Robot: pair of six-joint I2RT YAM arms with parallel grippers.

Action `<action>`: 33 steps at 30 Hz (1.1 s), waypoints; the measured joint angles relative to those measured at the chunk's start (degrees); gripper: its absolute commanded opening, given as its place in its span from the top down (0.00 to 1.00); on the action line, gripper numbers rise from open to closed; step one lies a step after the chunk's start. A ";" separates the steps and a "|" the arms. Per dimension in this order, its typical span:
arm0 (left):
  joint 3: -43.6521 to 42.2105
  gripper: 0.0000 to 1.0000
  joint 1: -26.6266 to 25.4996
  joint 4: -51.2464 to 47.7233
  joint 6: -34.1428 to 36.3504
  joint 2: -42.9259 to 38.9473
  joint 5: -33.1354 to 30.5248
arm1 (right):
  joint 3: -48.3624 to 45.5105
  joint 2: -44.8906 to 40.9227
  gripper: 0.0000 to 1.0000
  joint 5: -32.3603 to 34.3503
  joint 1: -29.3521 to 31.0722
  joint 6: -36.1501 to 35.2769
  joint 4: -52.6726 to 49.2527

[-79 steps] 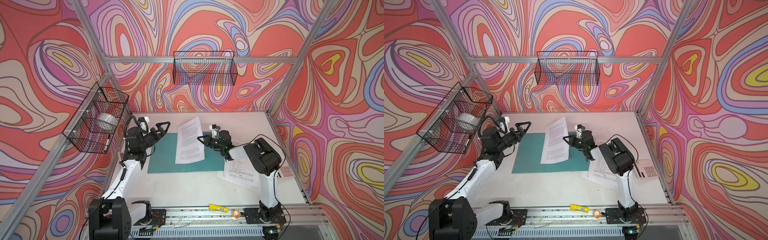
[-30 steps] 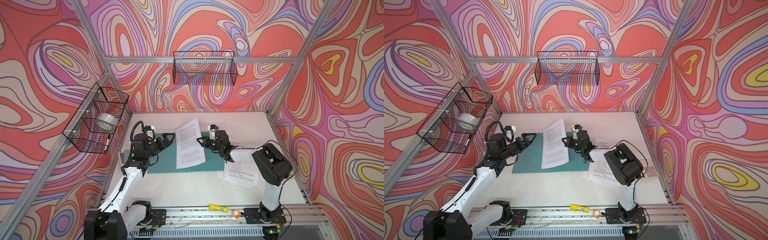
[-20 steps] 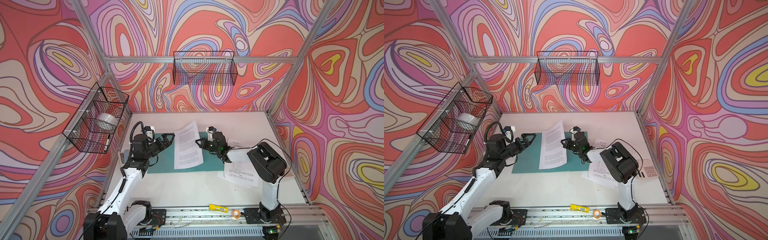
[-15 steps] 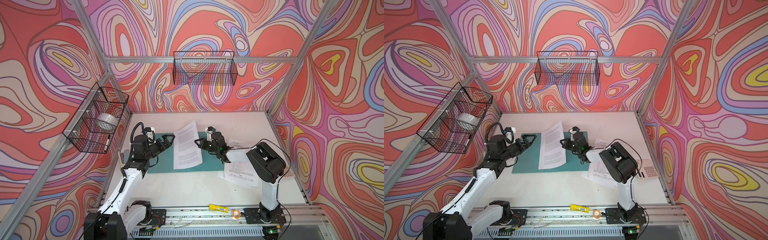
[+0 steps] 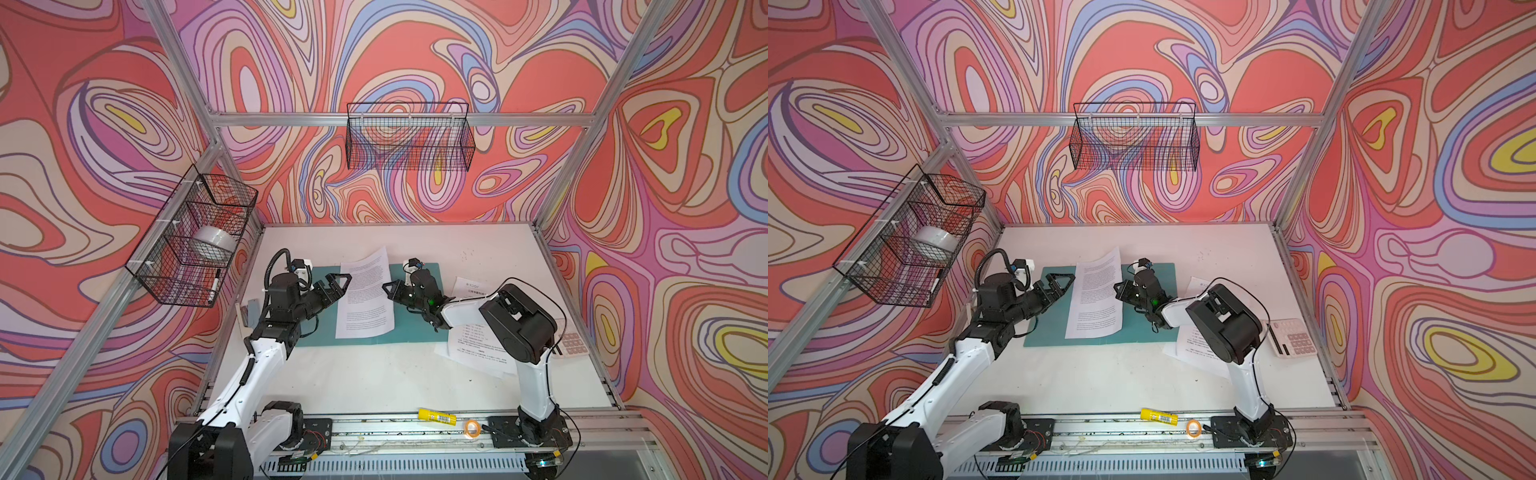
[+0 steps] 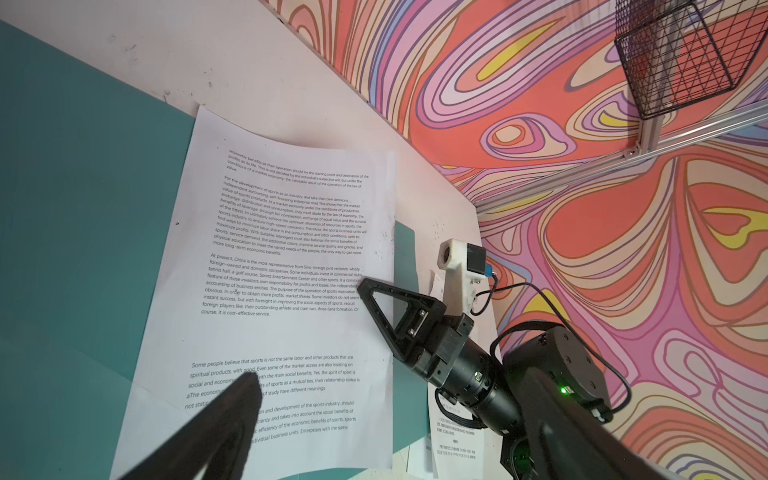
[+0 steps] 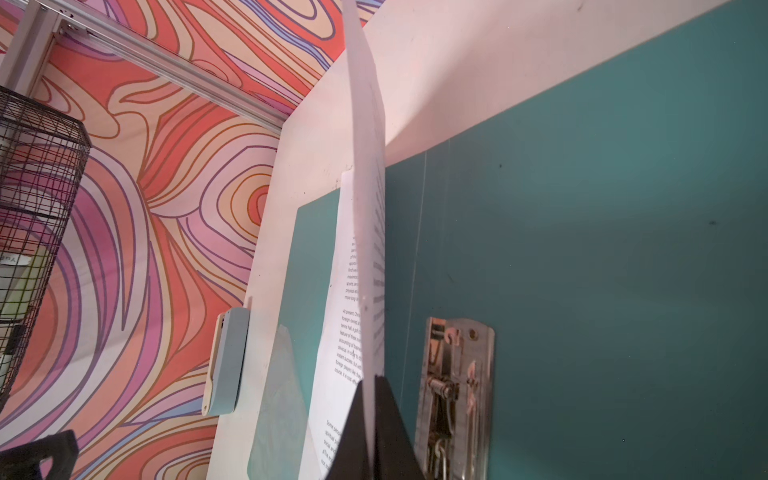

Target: Put the files into the folder

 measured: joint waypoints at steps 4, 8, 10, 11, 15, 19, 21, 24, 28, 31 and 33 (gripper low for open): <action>-0.02 0.03 0.00 0.00 -0.17 0.00 0.00 | 1.31 0.79 1.00 1.22 1.05 0.72 0.11; -0.07 0.04 0.00 0.00 -0.42 0.00 0.00 | 2.51 1.84 1.00 1.99 1.73 1.14 0.31; -0.13 0.04 -0.07 0.00 -0.42 0.00 -0.02 | 3.10 2.45 1.00 2.36 2.03 1.31 0.28; -0.17 0.04 -0.11 0.00 -0.42 0.00 -0.02 | 3.30 2.71 1.00 2.56 2.19 1.40 0.28; -0.35 0.04 -0.33 -0.02 -0.44 -0.02 -0.02 | 4.26 3.58 1.00 3.04 2.93 1.70 0.24; -0.39 0.04 -0.33 0.00 -0.44 -0.02 -0.02 | 5.46 4.17 1.00 3.17 3.41 2.36 0.20; -0.39 0.04 -0.33 -0.02 -0.44 -0.02 -0.02 | 6.08 4.42 1.00 3.34 3.52 2.58 0.13; -0.39 0.04 -0.33 -0.02 -0.42 -0.02 -0.02 | 6.64 4.79 1.00 3.61 3.65 2.99 0.02; -0.39 0.04 -0.33 -0.04 -0.39 -0.02 -0.02 | 6.75 5.31 1.00 4.24 3.78 3.76 -0.24; -0.39 0.04 -0.33 -0.04 -0.39 -0.02 -0.02 | 6.78 5.75 1.00 4.63 4.13 4.26 -0.85; -0.39 0.04 -0.33 -0.04 -0.39 -0.02 -0.02 | 6.78 5.99 1.00 4.98 4.46 4.44 -1.31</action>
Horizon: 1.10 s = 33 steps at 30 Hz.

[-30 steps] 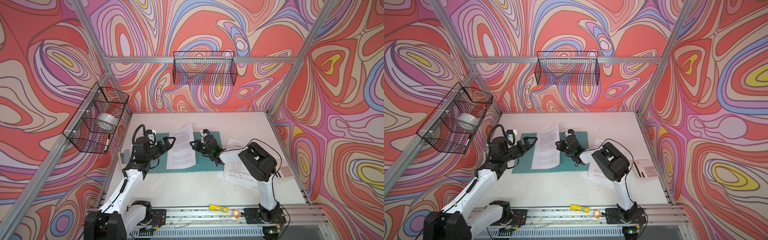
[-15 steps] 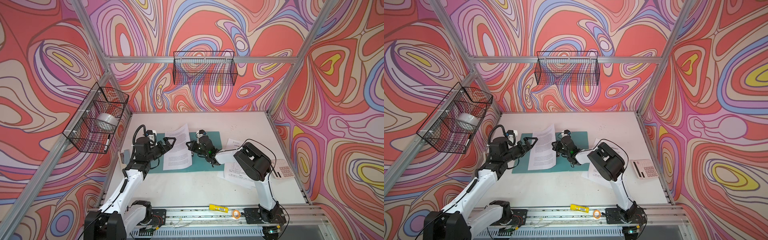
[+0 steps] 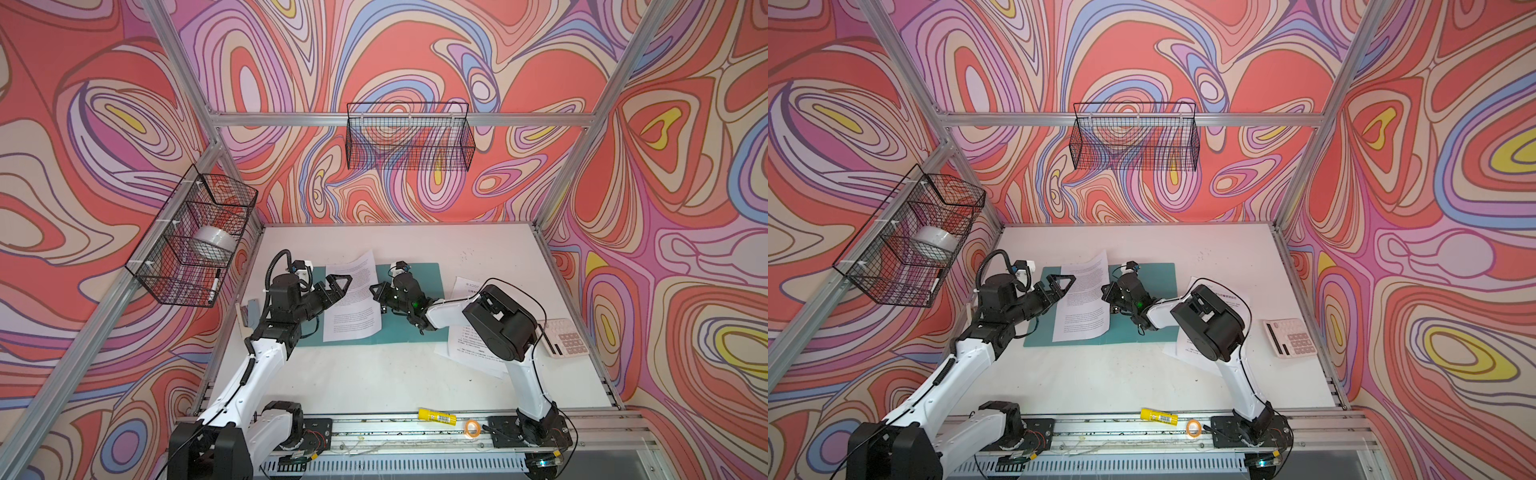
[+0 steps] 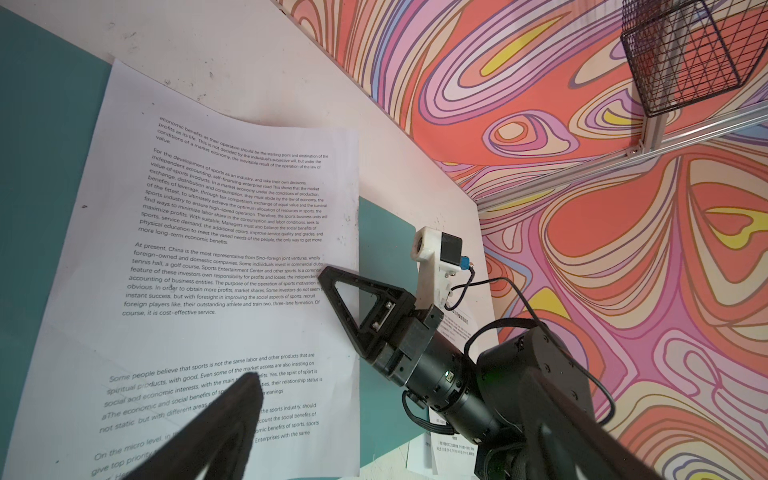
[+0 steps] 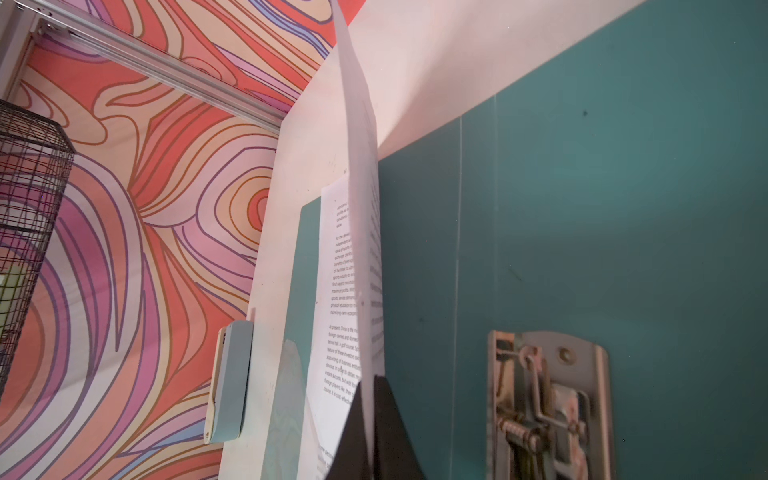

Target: Put the files into the folder

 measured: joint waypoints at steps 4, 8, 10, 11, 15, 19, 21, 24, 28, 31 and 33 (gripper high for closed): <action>0.00 0.04 0.00 -0.02 0.00 0.00 -0.02 | 0.00 0.04 1.00 0.55 0.50 0.44 -0.55; 0.00 0.04 0.00 0.00 0.00 0.00 -0.02 | 0.00 0.04 1.00 1.01 0.74 0.85 -0.87; 0.00 0.04 0.00 0.00 0.00 0.00 -0.02 | 0.00 0.07 1.00 1.20 0.83 1.07 -0.87; 0.00 0.04 0.00 0.00 0.00 0.00 -0.02 | 0.00 0.09 1.00 1.42 0.90 1.16 -0.87; 0.00 0.04 0.00 -0.02 0.00 0.00 -0.04 | 0.00 0.22 1.00 2.49 1.22 1.73 -0.94; 0.00 0.05 0.00 -0.02 0.00 0.00 -0.22 | -0.26 0.22 1.00 4.33 1.44 2.49 -0.83; 0.00 0.05 0.00 -0.02 0.00 0.00 -0.28 | -0.66 0.22 1.00 5.22 1.51 2.56 -0.92; 0.00 0.05 0.00 -0.04 0.00 0.00 -0.39 | -1.03 0.22 1.00 6.23 1.49 2.58 -1.33; 0.00 0.05 0.00 -0.02 0.00 0.00 -0.39 | -1.03 0.22 1.00 7.13 1.51 2.60 -1.42; 0.00 0.05 0.00 -0.04 0.00 0.00 -0.39 | -0.96 0.22 1.00 7.30 1.53 2.58 -1.60; 0.00 0.05 0.00 -0.04 0.00 0.00 -0.39 | -0.83 0.22 1.00 7.28 1.57 2.80 -1.70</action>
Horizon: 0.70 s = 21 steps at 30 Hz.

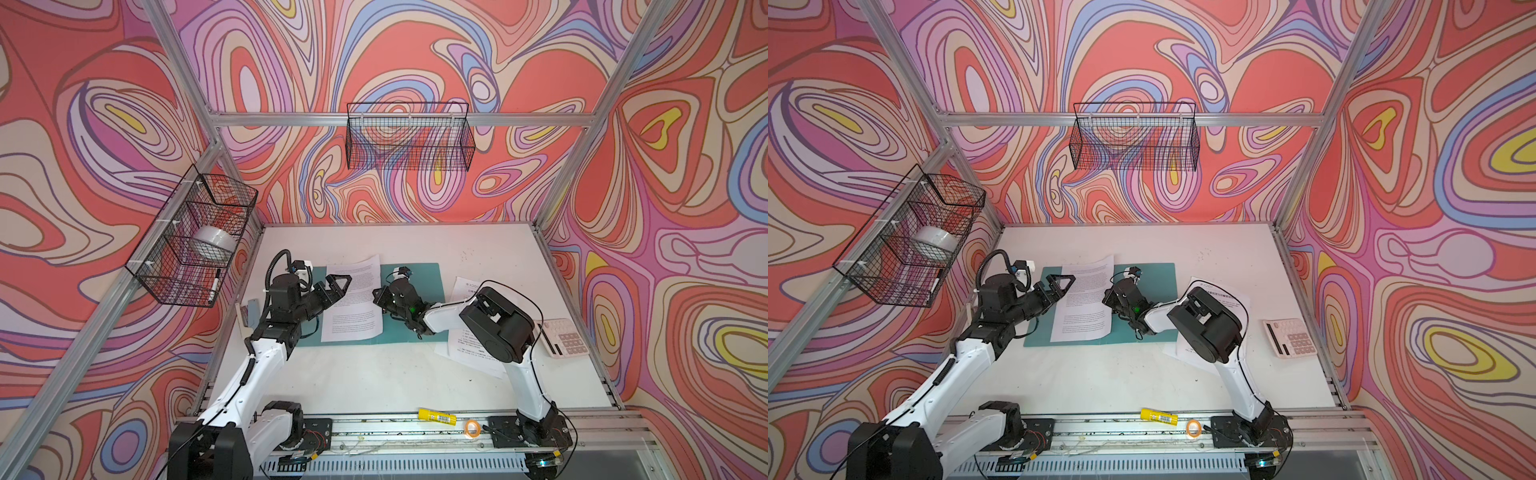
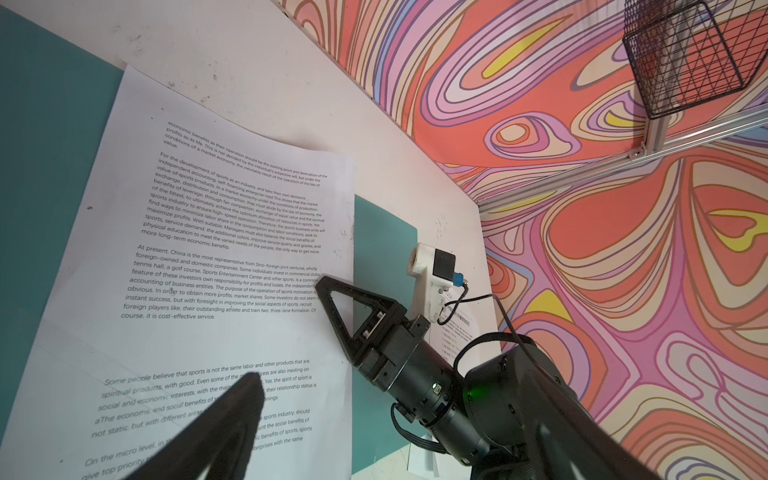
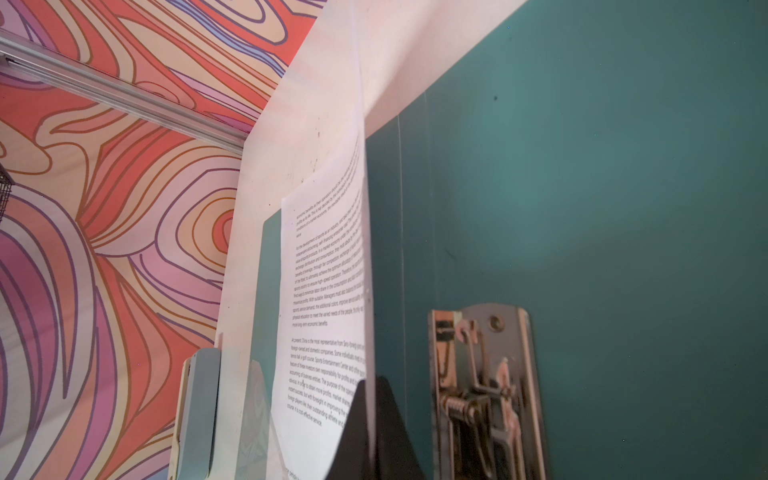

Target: Put the files into the folder

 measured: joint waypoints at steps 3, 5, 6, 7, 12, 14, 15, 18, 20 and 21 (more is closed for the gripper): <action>0.00 0.05 0.00 0.00 0.00 0.00 -0.02 | 0.44 0.13 1.00 -0.02 0.15 0.59 -0.11; 0.00 0.05 0.00 0.00 0.00 0.00 -0.02 | 1.20 0.57 1.00 -0.02 0.28 1.14 -0.07; 0.00 0.05 0.00 0.00 0.00 0.00 -0.02 | 1.55 0.81 1.00 0.07 0.39 1.36 -0.09; 0.00 0.05 0.00 0.00 0.00 0.00 -0.04 | 1.88 1.07 1.00 0.13 0.52 1.60 -0.22; 0.00 0.05 0.00 0.00 0.00 0.00 -0.02 | 3.21 1.92 1.00 1.22 1.40 3.15 -0.98; 0.00 0.05 0.00 0.00 0.00 0.02 -0.02 | 3.58 2.05 1.00 1.66 1.77 3.78 -1.40; 0.00 0.05 0.00 0.00 -0.02 0.02 -0.02 | 3.76 2.21 1.00 1.88 1.95 4.20 -1.38; 0.00 0.05 0.00 -0.04 0.00 0.02 -0.02 | 3.87 2.84 1.00 2.27 2.36 4.76 -1.38; 0.00 0.05 0.00 -0.17 0.00 0.02 -0.04 | 4.28 3.61 1.00 2.29 2.58 4.76 -1.70; 0.00 0.05 0.00 -0.24 0.00 0.02 -0.04 | 4.68 4.13 1.00 2.29 2.73 4.76 -1.81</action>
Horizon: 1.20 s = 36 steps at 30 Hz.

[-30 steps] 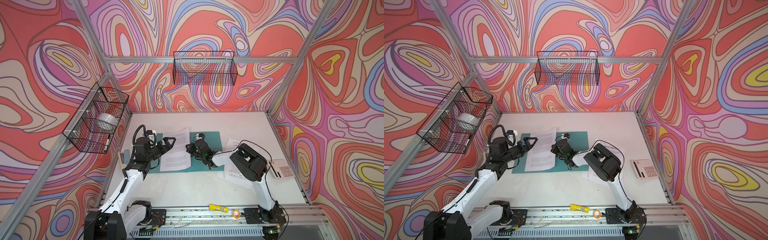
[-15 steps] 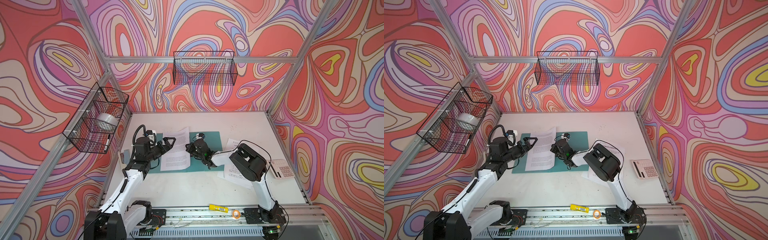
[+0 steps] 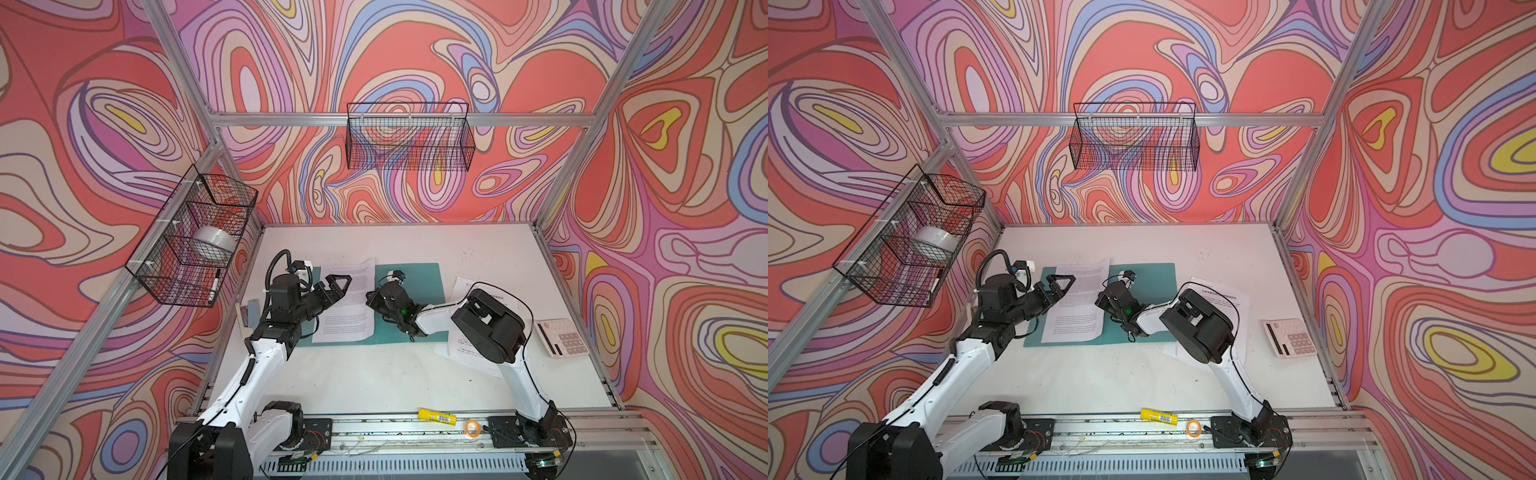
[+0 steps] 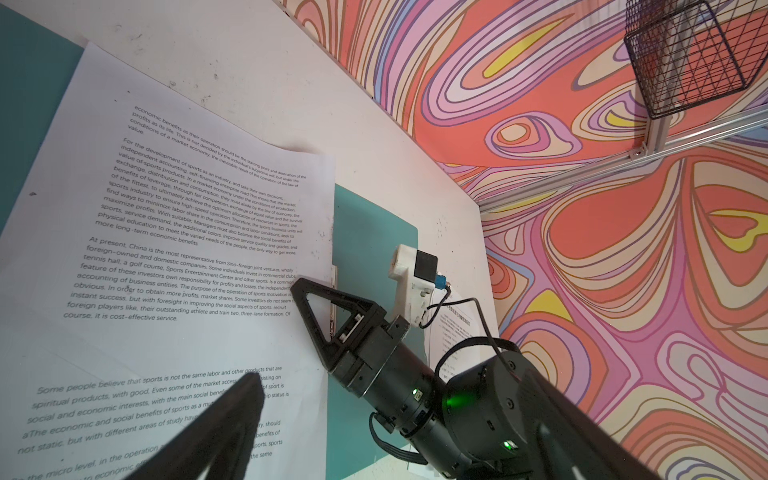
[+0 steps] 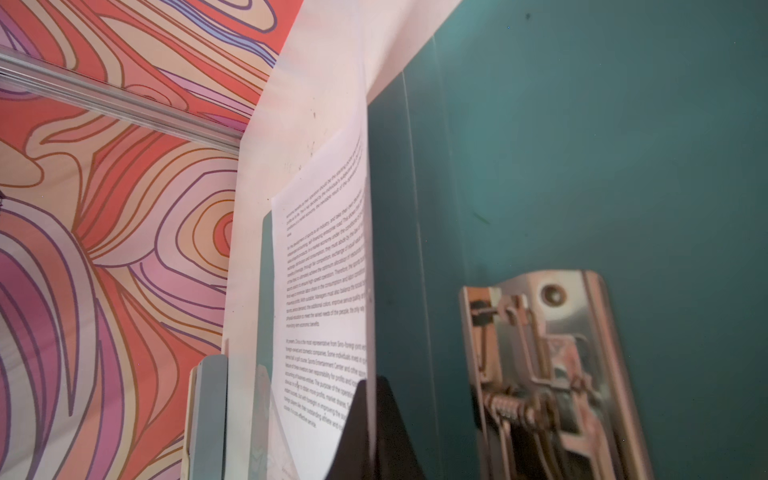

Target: Put the files into the folder

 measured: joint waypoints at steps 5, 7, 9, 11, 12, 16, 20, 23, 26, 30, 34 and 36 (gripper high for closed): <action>0.00 0.05 0.00 -0.13 0.00 0.00 0.00 | 1.11 1.03 1.00 0.22 1.03 -0.07 -0.94; 0.00 0.05 0.00 -0.13 0.00 0.00 0.00 | 1.25 1.03 1.00 0.42 1.55 -0.04 -1.14; 0.00 0.05 0.00 -0.13 0.00 0.00 0.00 | 1.38 1.03 1.00 0.96 2.01 -0.02 -1.25; 0.00 0.05 0.00 -0.13 0.00 0.00 0.00 | 1.38 1.03 1.00 1.84 2.29 0.17 -1.25; 0.00 0.05 0.00 -0.13 0.00 0.00 0.00 | 1.36 1.03 1.00 2.29 2.36 0.33 -1.31; 0.00 0.05 0.00 -0.13 -0.02 0.00 0.00 | 1.33 1.03 1.00 3.61 2.38 0.63 -1.49; 0.00 0.05 0.00 -0.13 0.00 0.00 0.02 | 1.33 1.03 1.00 4.85 2.34 0.57 -2.34; 0.00 0.05 0.00 -0.15 0.00 0.00 0.00 | 1.18 0.92 1.00 5.68 2.25 0.50 -2.75; 0.00 0.05 0.00 -0.13 -0.02 0.00 0.02 | 1.03 0.66 1.00 5.70 1.90 0.02 -2.91; 0.00 0.05 0.00 -0.13 -0.02 0.24 0.04 | 1.36 0.63 1.00 4.70 1.25 -0.81 -3.45; 0.00 0.05 0.00 -0.11 -0.02 0.33 0.02 | 2.86 0.63 1.00 3.96 1.22 -0.98 -3.80; 0.00 0.05 0.00 -0.15 -0.02 0.33 0.02 | 3.56 0.63 1.00 3.63 1.29 -0.98 -3.82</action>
